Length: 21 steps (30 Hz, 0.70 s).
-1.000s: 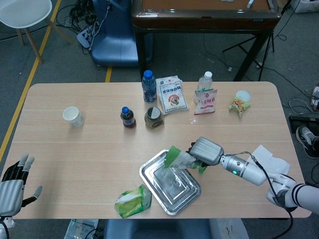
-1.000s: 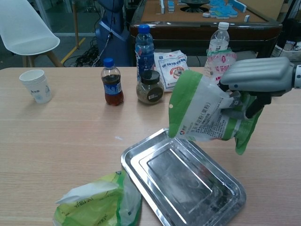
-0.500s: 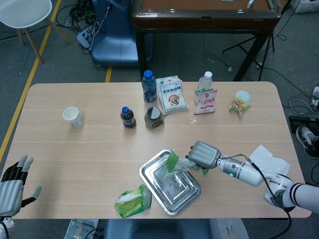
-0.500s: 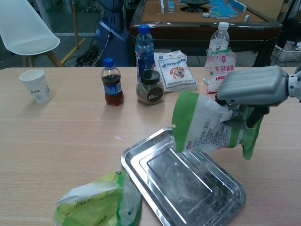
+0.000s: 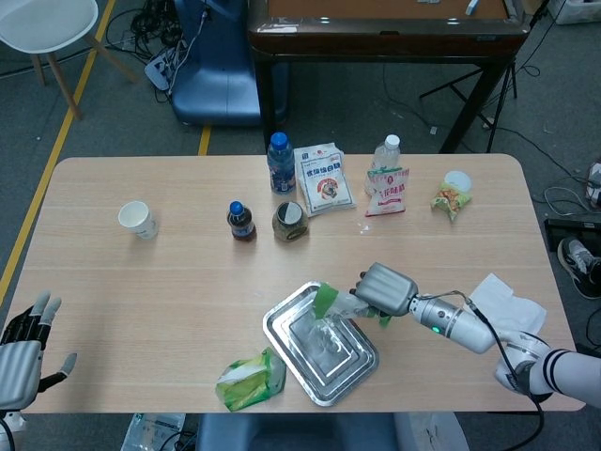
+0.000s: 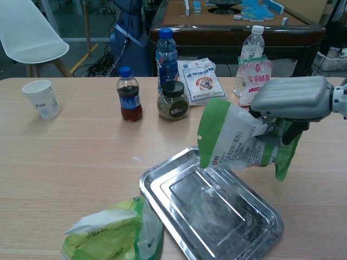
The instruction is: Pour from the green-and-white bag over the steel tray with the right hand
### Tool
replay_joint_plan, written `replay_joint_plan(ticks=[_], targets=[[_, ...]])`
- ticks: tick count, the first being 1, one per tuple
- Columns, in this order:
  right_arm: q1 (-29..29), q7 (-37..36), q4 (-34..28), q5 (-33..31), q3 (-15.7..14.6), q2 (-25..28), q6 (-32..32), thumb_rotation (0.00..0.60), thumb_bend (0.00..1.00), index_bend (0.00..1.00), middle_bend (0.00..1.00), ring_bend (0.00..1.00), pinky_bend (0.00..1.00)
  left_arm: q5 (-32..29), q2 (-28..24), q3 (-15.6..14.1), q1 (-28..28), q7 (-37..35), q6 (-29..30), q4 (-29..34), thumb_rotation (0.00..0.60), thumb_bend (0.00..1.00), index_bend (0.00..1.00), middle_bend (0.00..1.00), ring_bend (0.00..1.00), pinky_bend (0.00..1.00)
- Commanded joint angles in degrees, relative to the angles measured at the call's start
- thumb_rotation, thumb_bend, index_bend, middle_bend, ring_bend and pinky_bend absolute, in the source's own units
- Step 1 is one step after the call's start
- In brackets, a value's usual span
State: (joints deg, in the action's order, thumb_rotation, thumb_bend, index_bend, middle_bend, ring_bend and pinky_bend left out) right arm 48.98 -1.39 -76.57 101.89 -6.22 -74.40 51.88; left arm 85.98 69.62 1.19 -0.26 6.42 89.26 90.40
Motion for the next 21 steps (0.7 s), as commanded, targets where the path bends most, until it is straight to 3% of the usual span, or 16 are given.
replay_joint_plan(ticks=[1, 10, 21], targets=[[-2.98, -4.00, 4.54, -0.35, 0.03, -3.26, 5.25, 0.600, 0.62, 0.62, 0.60, 0.52, 0.66, -0.09, 0.02, 0.05, 0.03, -0.09, 0.01, -0.10, 0.600, 0.26, 0.00, 0.00, 0.07, 0.09], [-11.72, -21.86, 26.49, -0.37, 0.85, -18.30, 23.40, 0.600, 0.60, 0.62, 0.60, 0.52, 0.66, 0.33, 0.23, 0.21, -0.53, 0.44, -0.48, 0.12, 0.600, 0.26, 0.00, 0.00, 0.07, 0.09], [-17.49, -40.82, 50.69, -2.74, 2.58, -34.49, 33.90, 0.600, 0.60, 0.62, 0.60, 0.52, 0.66, 0.42, 0.06, 0.28, -0.91, 2.02, -0.83, 1.39, 0.600, 0.26, 0.00, 0.00, 0.07, 0.09]])
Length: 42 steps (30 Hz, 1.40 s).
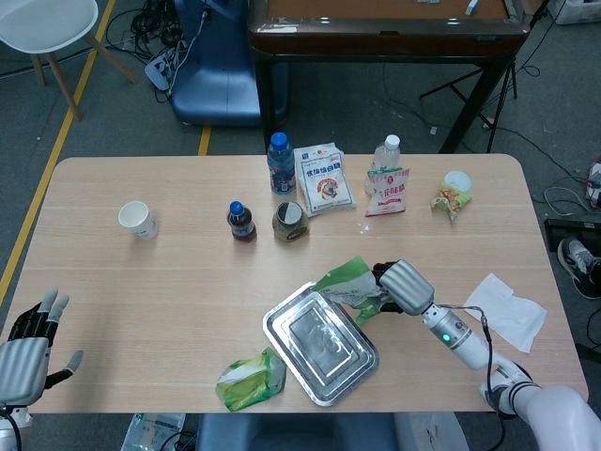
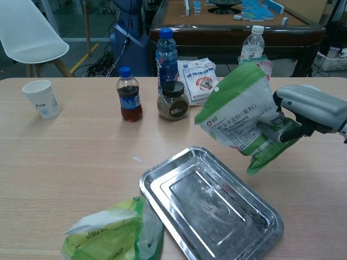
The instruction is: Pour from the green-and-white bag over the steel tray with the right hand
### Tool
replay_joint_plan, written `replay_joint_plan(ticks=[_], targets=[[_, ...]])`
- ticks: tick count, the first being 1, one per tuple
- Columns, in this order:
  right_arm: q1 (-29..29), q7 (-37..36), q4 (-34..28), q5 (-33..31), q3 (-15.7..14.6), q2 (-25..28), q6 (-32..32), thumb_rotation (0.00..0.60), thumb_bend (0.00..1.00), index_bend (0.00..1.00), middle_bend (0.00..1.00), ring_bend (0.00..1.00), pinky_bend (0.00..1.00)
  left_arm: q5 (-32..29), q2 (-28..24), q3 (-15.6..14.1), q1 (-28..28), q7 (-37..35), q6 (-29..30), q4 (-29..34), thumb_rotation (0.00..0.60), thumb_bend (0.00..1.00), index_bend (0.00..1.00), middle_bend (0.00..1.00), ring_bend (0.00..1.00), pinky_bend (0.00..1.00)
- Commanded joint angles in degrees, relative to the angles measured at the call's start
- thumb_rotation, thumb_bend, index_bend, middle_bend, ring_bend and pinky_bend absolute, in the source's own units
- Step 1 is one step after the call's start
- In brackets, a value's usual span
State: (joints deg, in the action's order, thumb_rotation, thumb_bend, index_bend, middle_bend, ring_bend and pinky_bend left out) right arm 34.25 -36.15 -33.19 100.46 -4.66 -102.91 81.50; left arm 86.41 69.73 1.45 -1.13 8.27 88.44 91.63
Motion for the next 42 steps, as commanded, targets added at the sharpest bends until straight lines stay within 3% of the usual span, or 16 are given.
replay_joint_plan(ticks=[1, 7, 13, 32, 42], targets=[[-3.08, -7.32, 8.90, -1.58, 1.23, -6.99, 4.82, 0.600, 0.60, 0.62, 0.60, 0.52, 0.66, -0.04, -0.08, 0.03, -0.03, 0.23, 0.00, 0.24, 0.600, 0.26, 0.00, 0.00, 0.07, 0.09], [-4.50, -12.31, 17.23, -2.99, 1.98, -11.44, 6.13, 0.600, 0.60, 0.62, 0.60, 0.52, 0.66, -0.22, -0.17, -0.03, -0.10, 0.55, -0.28, 0.60, 0.600, 0.26, 0.00, 0.00, 0.07, 0.09], [-5.11, -14.49, 21.14, -4.36, 2.72, -13.67, 6.05, 0.600, 0.60, 0.62, 0.60, 0.51, 0.65, -0.18, 0.14, -0.10, -0.43, 0.98, -0.79, 0.75, 0.600, 0.26, 0.00, 0.00, 0.07, 0.09], [-5.21, -18.52, 23.71, -6.78, 3.24, -17.12, -0.70, 0.600, 0.48, 0.60, 0.49, 0.39, 0.50, -0.31, 0.08, -0.16, -0.70, 2.13, -1.14, 1.78, 0.600, 0.26, 0.00, 0.00, 0.07, 0.09], [-5.33, -20.09, 23.60, -7.01, 2.80, -17.57, -2.86, 0.600, 0.32, 0.46, 0.38, 0.27, 0.37, -0.60, 0.14, -0.13, -0.83, 2.14, -1.40, 1.74, 0.600, 0.26, 0.00, 0.00, 0.07, 0.09]])
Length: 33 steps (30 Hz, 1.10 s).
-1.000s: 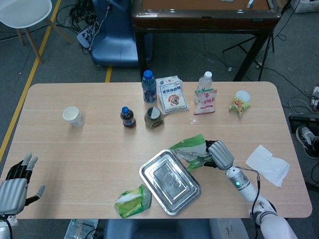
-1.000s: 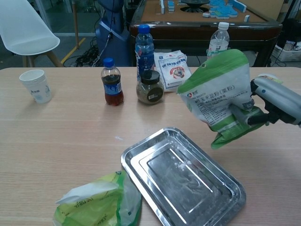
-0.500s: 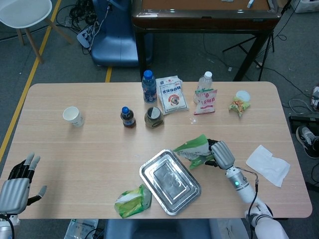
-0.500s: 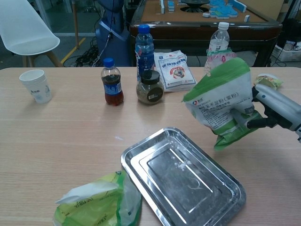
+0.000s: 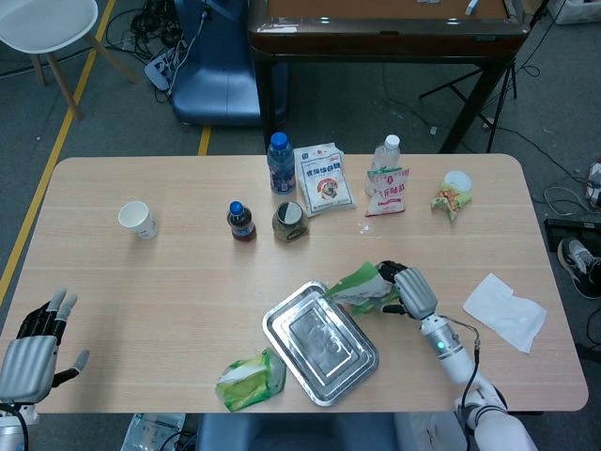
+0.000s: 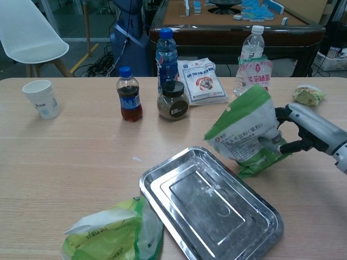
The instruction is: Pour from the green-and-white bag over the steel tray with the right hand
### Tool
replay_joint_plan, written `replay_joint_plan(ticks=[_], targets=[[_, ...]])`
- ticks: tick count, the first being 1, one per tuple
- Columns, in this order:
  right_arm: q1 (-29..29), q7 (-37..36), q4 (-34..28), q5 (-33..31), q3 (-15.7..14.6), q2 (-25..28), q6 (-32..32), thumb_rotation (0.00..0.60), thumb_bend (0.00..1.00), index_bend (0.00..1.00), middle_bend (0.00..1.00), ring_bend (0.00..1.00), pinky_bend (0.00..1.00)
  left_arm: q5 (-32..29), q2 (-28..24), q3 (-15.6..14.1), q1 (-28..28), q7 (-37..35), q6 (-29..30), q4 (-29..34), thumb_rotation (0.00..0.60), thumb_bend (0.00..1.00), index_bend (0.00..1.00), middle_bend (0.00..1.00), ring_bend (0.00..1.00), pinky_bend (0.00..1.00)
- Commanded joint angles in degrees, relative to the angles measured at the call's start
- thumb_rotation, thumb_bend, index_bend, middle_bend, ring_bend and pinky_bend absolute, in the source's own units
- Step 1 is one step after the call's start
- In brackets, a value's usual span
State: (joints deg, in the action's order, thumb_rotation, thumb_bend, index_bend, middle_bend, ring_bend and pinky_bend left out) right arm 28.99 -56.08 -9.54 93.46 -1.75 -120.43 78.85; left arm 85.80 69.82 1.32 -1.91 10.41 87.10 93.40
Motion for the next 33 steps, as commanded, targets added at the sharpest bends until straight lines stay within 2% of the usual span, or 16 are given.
replay_joint_plan(ticks=[1, 8, 22, 33], targets=[[-0.08, -0.26, -0.08, -0.05, -0.11, -0.10, -0.22, 0.600, 0.30, 0.45, 0.38, 0.26, 0.36, 0.04, 0.07, 0.00, -0.10, 0.01, -0.11, -0.05, 0.600, 0.26, 0.00, 0.00, 0.07, 0.09], [-0.23, -1.53, -0.61, -0.22, -0.06, -0.30, 1.10, 0.600, 0.24, 0.43, 0.36, 0.25, 0.35, 0.20, -0.02, 0.05, -0.19, 0.03, 0.01, 0.07, 0.600, 0.26, 0.00, 0.00, 0.07, 0.09], [-4.10, -2.35, -0.97, -0.48, -0.18, 1.86, 6.91, 0.600, 0.24, 0.43, 0.38, 0.25, 0.35, 0.36, 0.01, -0.07, -0.54, 0.51, -0.42, 0.52, 0.600, 0.26, 0.00, 0.00, 0.07, 0.09], [-5.00, -3.33, -1.48, -1.61, 0.68, 0.18, 5.97, 0.600, 0.24, 0.43, 0.39, 0.25, 0.35, 0.70, -0.13, -0.22, -0.52, 0.87, -0.13, 0.94, 0.600, 0.26, 0.00, 0.00, 0.07, 0.09]])
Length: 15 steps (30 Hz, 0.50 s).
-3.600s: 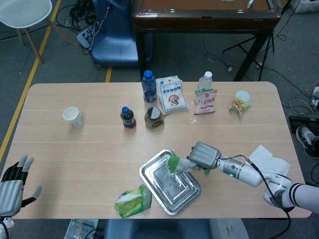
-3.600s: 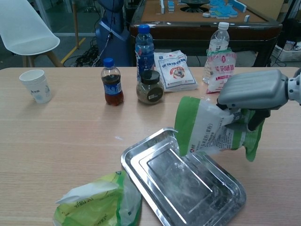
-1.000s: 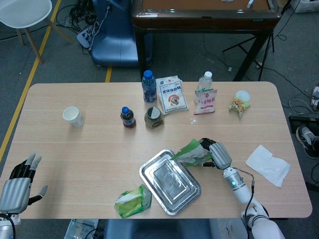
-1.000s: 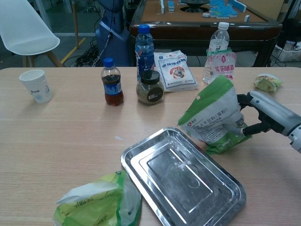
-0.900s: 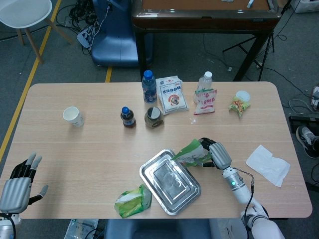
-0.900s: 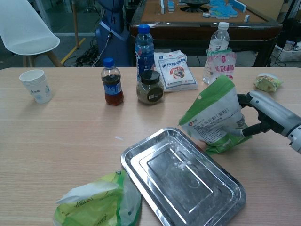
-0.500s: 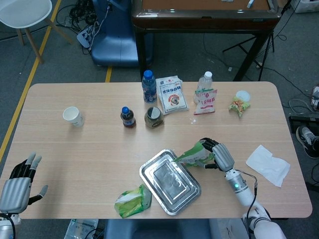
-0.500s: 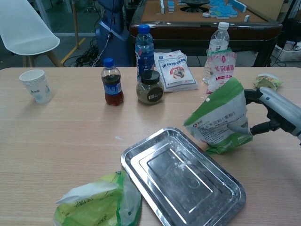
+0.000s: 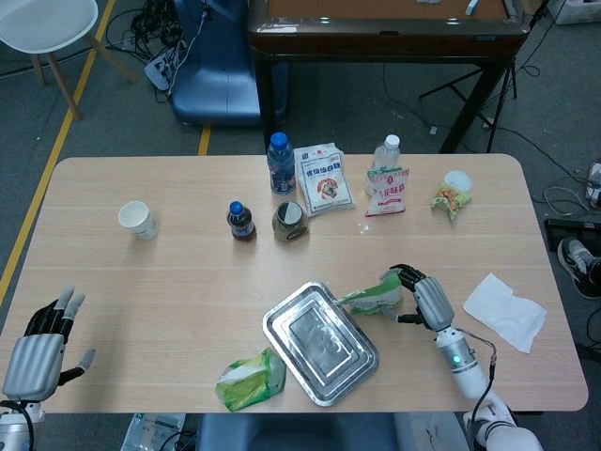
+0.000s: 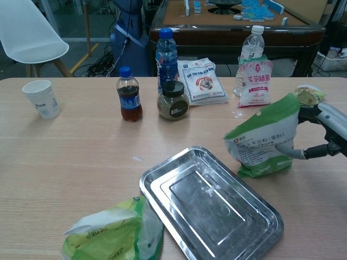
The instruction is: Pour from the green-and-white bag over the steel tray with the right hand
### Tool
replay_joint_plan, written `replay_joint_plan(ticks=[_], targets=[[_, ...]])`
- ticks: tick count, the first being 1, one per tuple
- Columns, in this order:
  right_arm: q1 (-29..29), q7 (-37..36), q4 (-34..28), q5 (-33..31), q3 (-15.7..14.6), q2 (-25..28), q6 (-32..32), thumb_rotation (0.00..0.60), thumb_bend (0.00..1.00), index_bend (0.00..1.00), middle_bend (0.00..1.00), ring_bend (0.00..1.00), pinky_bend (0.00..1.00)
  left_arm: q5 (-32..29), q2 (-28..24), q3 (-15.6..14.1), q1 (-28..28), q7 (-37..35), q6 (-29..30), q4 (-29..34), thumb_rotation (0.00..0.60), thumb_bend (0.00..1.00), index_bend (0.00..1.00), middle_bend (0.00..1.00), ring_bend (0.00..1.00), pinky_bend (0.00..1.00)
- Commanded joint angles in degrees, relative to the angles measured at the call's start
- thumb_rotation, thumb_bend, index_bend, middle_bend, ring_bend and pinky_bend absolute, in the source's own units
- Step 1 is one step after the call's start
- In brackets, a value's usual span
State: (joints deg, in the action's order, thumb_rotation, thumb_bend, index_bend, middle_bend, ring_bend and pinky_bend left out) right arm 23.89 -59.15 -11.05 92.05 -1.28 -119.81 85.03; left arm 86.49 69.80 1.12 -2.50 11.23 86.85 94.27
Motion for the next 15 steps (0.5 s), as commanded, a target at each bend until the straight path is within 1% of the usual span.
replay_joint_plan(ticks=[1, 8, 15], targets=[[0.27, -0.41, 0.09, -0.33, 0.36, -0.80, -0.35, 0.600, 0.24, 0.43, 0.39, 0.25, 0.35, 0.03, -0.21, -0.03, 0.13, 0.06, 0.24, 0.18, 0.600, 0.26, 0.00, 0.00, 0.07, 0.09], [0.21, -0.74, 0.50, 0.06, 0.04, -1.56, 0.69, 0.600, 0.24, 0.43, 0.39, 0.25, 0.35, 0.12, -0.69, -0.14, 0.52, 0.08, 0.83, 0.64, 0.600, 0.26, 0.00, 0.00, 0.07, 0.09], [-1.49, -0.44, -0.16, 0.64, -0.54, 0.88, 3.99, 0.600, 0.24, 0.43, 0.39, 0.25, 0.35, 0.52, -0.69, -0.17, 0.29, -0.33, 0.64, 0.56, 0.600, 0.26, 0.00, 0.00, 0.07, 0.09]])
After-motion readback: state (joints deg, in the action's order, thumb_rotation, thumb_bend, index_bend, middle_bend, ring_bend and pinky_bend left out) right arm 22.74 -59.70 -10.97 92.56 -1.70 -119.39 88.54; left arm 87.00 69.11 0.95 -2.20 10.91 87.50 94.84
